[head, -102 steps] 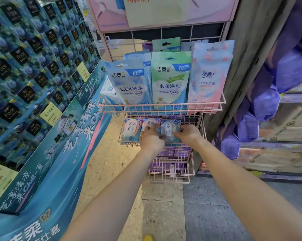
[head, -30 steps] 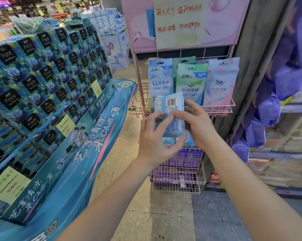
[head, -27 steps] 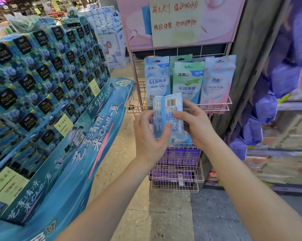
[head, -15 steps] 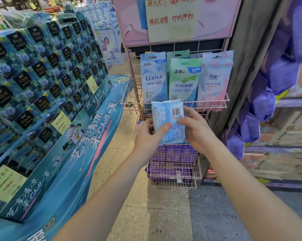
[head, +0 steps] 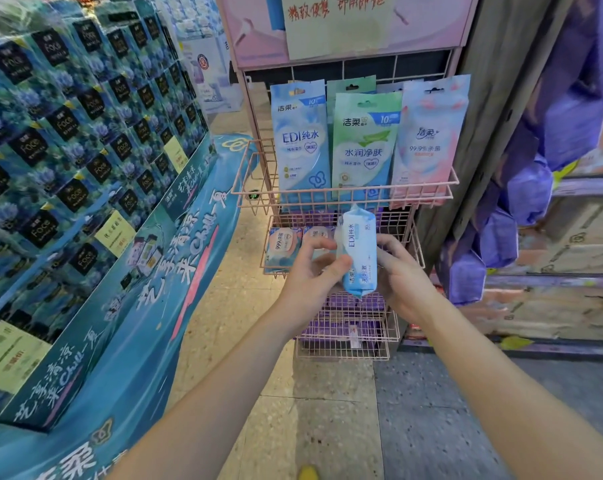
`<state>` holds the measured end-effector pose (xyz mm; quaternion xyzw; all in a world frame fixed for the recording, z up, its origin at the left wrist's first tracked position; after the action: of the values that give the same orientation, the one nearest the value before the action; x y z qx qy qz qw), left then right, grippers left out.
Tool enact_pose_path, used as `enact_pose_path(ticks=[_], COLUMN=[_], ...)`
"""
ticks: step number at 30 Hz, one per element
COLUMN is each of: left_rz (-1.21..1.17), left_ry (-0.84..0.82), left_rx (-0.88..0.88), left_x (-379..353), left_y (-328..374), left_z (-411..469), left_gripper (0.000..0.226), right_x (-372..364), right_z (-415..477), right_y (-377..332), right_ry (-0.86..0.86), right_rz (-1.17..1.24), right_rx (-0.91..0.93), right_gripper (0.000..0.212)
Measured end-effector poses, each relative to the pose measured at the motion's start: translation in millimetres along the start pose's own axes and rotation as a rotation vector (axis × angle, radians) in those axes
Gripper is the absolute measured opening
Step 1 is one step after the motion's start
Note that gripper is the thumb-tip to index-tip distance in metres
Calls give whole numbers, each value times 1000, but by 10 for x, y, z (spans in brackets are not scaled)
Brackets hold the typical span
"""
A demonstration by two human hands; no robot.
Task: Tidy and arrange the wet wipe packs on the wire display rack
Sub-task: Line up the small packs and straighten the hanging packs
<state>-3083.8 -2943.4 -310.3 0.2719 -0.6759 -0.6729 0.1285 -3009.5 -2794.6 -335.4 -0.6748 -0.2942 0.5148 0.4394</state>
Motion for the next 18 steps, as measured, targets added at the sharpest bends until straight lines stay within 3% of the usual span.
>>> enact_pose_path(ticks=[6,14,16,18], left_rz=[21,87,142,214], left_ry=[172,246,273,280], left_rx=[47,89,96,79], left_x=[-3,50,40,46], left_y=[-168,-317,-331,-318], left_z=[117,226,241,277], left_gripper=[35,104,100,78], right_x=[38,105,122,149], right_z=[0,-32,-32,-28], right_y=[-22,-94,-84,-48], right_ry=[74,143,106,99], right_rz=[-104,-255,-290,-329], right_rx=[7,112,115,86], right_gripper=[29,19,22,35])
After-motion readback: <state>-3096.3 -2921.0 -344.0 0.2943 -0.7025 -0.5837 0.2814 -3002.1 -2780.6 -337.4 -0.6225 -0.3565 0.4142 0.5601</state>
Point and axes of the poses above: each hand's wrist, its own z-axis towards the middle knuckle, its own x-axis out of the back of the hand, y = z × x, the point moved 3 cm from there along z, towards the middle knuckle, and after that the axes turned 11 degrees about -y, right-handed, at the moved point
